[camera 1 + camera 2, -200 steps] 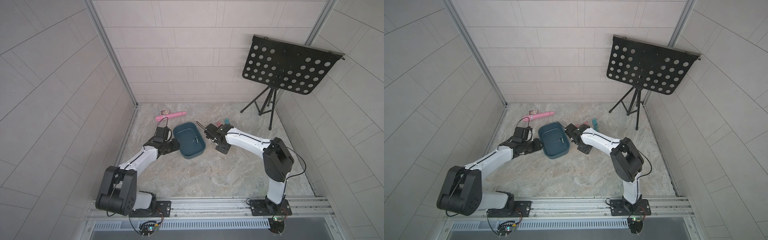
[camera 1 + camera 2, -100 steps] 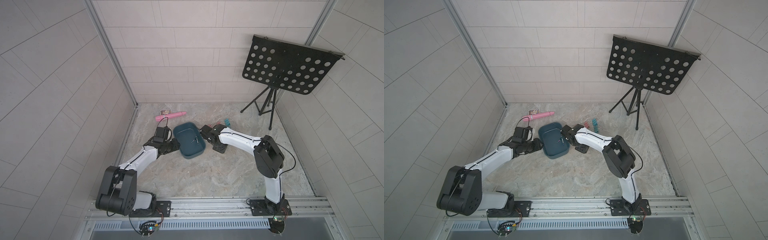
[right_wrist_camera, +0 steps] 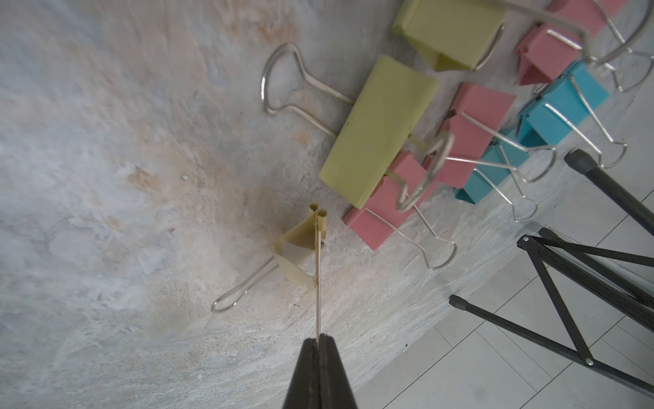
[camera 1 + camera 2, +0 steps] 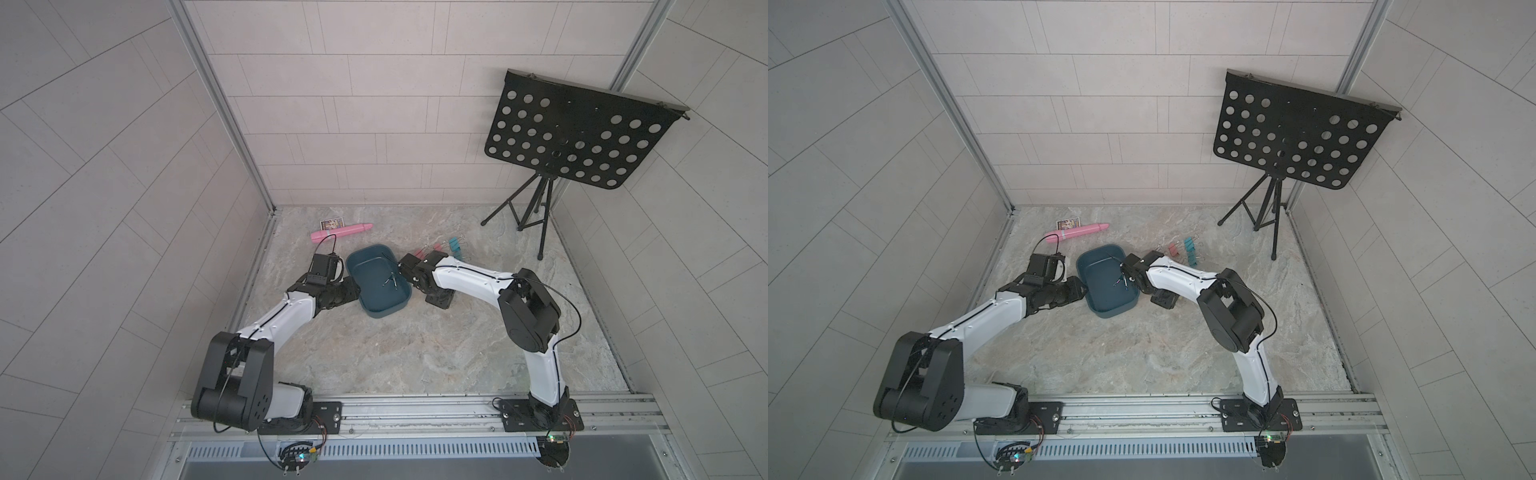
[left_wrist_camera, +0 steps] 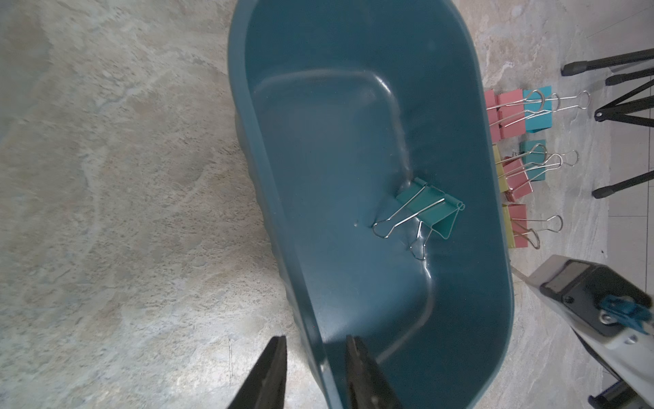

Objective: Take out the binder clips from the storage box
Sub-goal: Place the binder clip at the center of the board.

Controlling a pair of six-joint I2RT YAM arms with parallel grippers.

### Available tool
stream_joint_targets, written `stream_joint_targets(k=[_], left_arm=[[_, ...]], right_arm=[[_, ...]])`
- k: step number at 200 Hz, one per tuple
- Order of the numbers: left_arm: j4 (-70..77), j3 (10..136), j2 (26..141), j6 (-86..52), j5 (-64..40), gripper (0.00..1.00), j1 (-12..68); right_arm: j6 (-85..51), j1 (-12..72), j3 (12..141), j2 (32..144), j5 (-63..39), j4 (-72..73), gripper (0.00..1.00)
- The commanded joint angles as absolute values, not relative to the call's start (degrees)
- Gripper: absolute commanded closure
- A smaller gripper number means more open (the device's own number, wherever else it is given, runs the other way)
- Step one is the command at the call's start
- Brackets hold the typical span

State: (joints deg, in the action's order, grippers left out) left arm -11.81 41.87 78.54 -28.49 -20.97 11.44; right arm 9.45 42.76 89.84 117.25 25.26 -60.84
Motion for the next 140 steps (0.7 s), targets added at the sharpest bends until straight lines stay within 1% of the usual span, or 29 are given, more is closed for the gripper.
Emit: stream_joint_targets(k=[1,83,140], left_arm=[[-11.34,42.32,78.93,-27.79,-20.99,0.63,11.6],[-11.48,42.43,79.13,-27.6,-20.91,0.63,11.6],[-11.51,42.5,79.24,-27.59,-20.89,0.63,11.6]], right_arm=[[9.8,42.97,90.85,118.73,26.68,-61.96,0.99],[9.85,42.98,90.73,118.41,25.12,-62.28,0.94],[10.02,43.11,90.0,117.34,24.06,-62.47,0.92]])
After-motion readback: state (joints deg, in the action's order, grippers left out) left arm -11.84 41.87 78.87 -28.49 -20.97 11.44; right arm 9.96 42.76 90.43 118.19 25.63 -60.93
